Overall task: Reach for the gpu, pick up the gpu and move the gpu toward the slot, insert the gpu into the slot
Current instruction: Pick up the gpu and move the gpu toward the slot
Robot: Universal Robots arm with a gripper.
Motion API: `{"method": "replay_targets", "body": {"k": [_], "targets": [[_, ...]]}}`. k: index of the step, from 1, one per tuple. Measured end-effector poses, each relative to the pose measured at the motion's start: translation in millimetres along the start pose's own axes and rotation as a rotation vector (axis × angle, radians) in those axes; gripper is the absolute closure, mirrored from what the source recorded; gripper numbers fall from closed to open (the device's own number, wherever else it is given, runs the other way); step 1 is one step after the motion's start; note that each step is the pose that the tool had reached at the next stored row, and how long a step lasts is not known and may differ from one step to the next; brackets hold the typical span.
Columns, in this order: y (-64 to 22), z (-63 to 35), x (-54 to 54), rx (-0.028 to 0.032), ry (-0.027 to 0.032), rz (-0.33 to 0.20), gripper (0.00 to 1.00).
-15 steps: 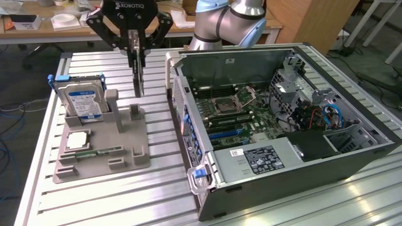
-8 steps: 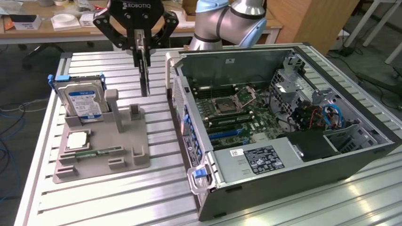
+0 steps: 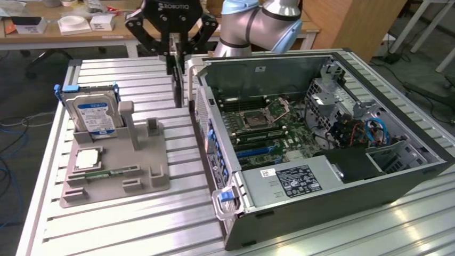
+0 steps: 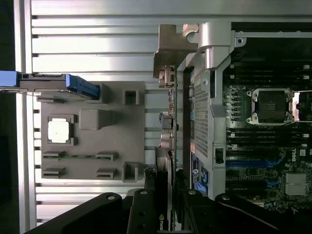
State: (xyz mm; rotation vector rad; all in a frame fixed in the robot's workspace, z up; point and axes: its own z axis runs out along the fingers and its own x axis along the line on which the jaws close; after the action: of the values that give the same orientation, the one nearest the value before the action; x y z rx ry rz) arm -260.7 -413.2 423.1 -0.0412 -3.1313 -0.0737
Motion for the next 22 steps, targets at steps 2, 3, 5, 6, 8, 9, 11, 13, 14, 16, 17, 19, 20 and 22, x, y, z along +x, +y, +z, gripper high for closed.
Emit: {"method": "replay_targets", "body": {"k": [2, 3, 5, 6, 8, 9, 11, 13, 14, 16, 17, 19, 20, 22], "targets": [[0.2, -0.1, -8.9, 0.0001, 0.0008, 0.0, 0.74], [0.4, -0.1, -13.3, 0.0, 0.001, 0.0, 0.74], [0.6, -0.1, -22.1, -0.0001, 0.0015, 0.0, 0.74], [0.7, -0.2, -26.6, 0.0, 0.0019, 0.0, 0.74], [1.0, -0.4, -35.8, 0.0001, 0.0025, 0.0, 0.74], [1.1, -0.4, -40.3, 0.0001, 0.0026, 0.0, 0.74], [1.3, -0.4, -48.9, 0.0, 0.0026, 0.0, 0.74], [1.5, -0.5, -56.8, 0.0001, 0.0028, 0.0, 0.74], [1.6, -0.6, -60.3, 0.0001, 0.0029, 0.0, 0.74], [1.8, -0.6, -66.2, 0.0001, 0.003, 0.0, 0.74], [1.9, -0.6, -69.5, 0.0001, 0.003, 0.0, 0.74], [2.0, -0.6, -77.0, 0.0, 0.0033, 0.0, 0.74], [2.1, -0.7, -81.4, 0.0, 0.0034, 0.0, 0.74], [2.4, -0.8, -90.5, 0.0001, 0.0041, 0.0, 0.74]]}}
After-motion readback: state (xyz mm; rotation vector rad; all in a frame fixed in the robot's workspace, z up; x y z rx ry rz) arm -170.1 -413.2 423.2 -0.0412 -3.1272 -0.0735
